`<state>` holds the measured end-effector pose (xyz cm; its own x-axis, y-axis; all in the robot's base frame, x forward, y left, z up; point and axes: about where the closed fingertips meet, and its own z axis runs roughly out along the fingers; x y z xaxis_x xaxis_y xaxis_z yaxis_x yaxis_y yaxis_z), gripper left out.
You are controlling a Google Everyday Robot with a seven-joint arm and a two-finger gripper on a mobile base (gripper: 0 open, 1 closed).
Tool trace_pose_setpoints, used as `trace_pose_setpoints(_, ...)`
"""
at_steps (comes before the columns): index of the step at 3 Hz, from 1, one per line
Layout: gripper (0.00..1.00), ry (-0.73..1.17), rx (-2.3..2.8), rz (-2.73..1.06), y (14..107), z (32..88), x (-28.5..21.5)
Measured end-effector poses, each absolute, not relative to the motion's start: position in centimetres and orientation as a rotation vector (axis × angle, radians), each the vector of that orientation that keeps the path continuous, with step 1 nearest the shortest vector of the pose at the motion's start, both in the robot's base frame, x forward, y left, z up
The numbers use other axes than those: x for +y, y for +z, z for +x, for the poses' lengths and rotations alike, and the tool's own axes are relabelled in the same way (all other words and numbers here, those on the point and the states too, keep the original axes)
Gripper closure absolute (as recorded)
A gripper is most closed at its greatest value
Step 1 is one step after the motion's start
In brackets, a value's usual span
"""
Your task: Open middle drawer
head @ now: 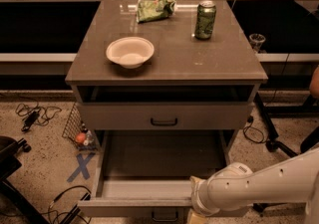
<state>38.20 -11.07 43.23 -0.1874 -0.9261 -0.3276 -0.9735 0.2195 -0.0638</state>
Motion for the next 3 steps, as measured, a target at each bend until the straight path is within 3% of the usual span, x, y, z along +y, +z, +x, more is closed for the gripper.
trace_pose_setpoints(1, 0.03, 0.147, 2.247, -1.784, 45.2, 39.0, -12.3)
trace_pose_setpoints(3, 0.49, -0.149, 2.294, -1.852, 53.9, 43.9, -12.1)
